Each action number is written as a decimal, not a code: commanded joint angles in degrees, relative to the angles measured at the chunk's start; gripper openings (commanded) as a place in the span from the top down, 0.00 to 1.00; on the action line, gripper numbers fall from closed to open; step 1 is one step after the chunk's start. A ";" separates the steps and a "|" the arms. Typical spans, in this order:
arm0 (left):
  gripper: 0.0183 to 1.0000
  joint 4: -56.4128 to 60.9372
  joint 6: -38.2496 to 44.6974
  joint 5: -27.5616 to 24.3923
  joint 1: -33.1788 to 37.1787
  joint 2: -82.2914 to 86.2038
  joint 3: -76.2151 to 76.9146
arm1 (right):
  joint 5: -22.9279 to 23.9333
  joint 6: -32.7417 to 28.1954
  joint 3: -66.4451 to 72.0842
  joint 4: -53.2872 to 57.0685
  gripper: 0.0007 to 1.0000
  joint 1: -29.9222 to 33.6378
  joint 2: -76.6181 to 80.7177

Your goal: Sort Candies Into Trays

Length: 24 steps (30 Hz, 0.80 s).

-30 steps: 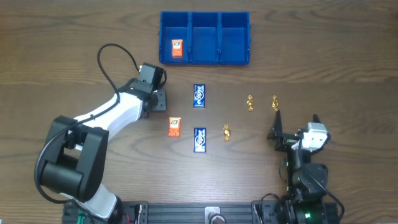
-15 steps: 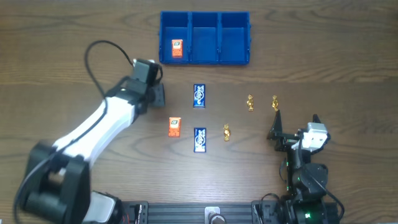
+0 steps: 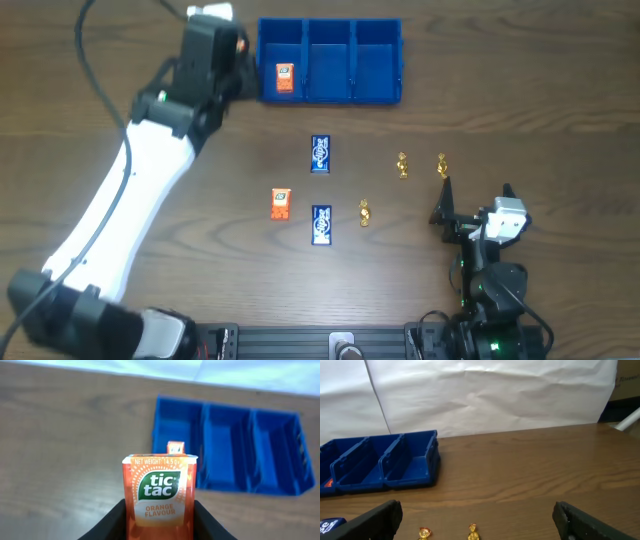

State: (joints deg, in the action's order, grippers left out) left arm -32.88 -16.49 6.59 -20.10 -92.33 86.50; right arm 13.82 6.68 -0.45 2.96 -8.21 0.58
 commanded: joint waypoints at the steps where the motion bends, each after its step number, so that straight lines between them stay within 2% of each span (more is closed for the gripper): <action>1: 0.75 -3.37 0.85 -0.04 -0.20 -11.58 13.62 | 0.50 -0.76 0.00 0.37 0.00 0.31 -0.42; 6: 0.75 -6.25 0.85 -0.28 -0.17 -22.93 25.22 | 0.50 -0.76 0.00 0.37 0.00 0.31 -0.42; 11: 0.75 -6.58 0.85 -3.32 -0.17 -32.50 32.74 | 0.50 -0.76 0.00 0.37 0.00 0.31 -0.42; 14: 0.74 -6.54 0.74 -4.68 -0.24 -35.47 33.88 | 0.50 -0.76 0.00 0.37 0.00 0.31 -0.42; 24: 0.73 -10.14 1.33 -4.68 -0.33 -37.09 33.86 | 0.50 -0.76 0.00 0.37 0.00 0.31 -0.42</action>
State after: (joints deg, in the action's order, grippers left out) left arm -42.41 -16.45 2.63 -20.29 -129.45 118.74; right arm 13.80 6.70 -0.45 2.96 -8.21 0.58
